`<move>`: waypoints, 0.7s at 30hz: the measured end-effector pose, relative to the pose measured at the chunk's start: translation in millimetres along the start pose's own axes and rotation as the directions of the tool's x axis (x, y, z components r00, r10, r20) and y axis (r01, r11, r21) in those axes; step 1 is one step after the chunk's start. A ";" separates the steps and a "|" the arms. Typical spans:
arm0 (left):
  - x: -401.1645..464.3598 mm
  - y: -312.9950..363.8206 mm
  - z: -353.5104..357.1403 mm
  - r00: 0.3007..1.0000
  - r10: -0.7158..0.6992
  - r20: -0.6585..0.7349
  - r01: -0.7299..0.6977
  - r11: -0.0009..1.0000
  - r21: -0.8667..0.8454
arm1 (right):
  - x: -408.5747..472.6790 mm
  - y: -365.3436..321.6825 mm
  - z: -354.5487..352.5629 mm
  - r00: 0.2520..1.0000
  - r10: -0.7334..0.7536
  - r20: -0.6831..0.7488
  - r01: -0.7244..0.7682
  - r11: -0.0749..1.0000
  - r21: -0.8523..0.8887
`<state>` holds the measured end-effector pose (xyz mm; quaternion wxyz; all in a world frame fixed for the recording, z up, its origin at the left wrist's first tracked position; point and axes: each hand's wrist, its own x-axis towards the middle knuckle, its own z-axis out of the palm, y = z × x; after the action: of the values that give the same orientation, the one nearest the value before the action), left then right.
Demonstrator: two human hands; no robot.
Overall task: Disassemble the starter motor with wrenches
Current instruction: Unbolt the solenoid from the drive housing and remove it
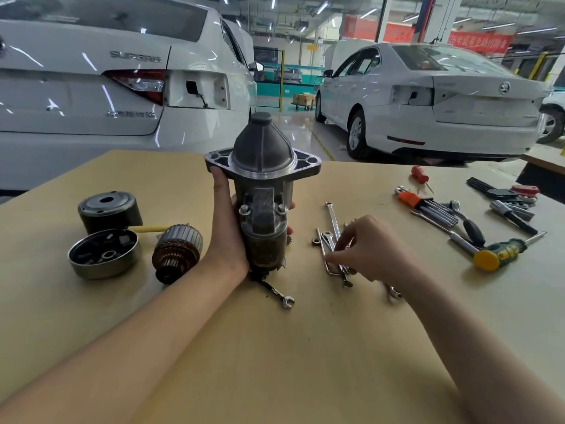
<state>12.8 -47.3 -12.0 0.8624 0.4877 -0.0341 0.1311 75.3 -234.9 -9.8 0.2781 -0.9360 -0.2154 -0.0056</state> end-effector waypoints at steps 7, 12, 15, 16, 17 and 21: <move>-3.8 0.5 5.7 0.999 0.033 0.002 -0.033 0.999 0.027 | 2.4 -1.0 6.0 0.999 0.009 -0.048 -0.020 0.976 -0.215; -4.9 0.4 9.4 0.998 0.061 -0.004 -0.060 0.997 0.042 | 3.1 2.1 0.1 0.995 0.055 -0.089 -0.060 0.996 -0.061; -5.4 -0.2 9.6 0.995 0.094 -0.034 -0.092 0.994 0.053 | -2.2 -8.7 -17.1 0.992 0.044 -0.115 -0.008 0.956 0.294; -5.6 -0.1 9.5 0.994 0.102 -0.042 -0.100 0.993 0.061 | -6.0 -14.4 -24.3 0.997 0.039 -0.066 -0.001 0.869 0.494; -5.7 0.3 9.4 0.993 0.105 -0.048 -0.102 0.993 0.067 | -10.4 -19.4 -30.2 1.000 -0.001 0.018 -0.011 0.722 0.692; -5.6 0.4 8.0 0.993 0.103 -0.063 -0.098 0.992 0.082 | -21.4 -24.1 -41.3 0.901 -0.351 0.256 -0.091 0.425 0.901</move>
<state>7.9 -54.9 -8.5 0.8356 0.5142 -0.0245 0.1919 50.6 -247.0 34.8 0.6786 -0.6022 -0.3114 0.2825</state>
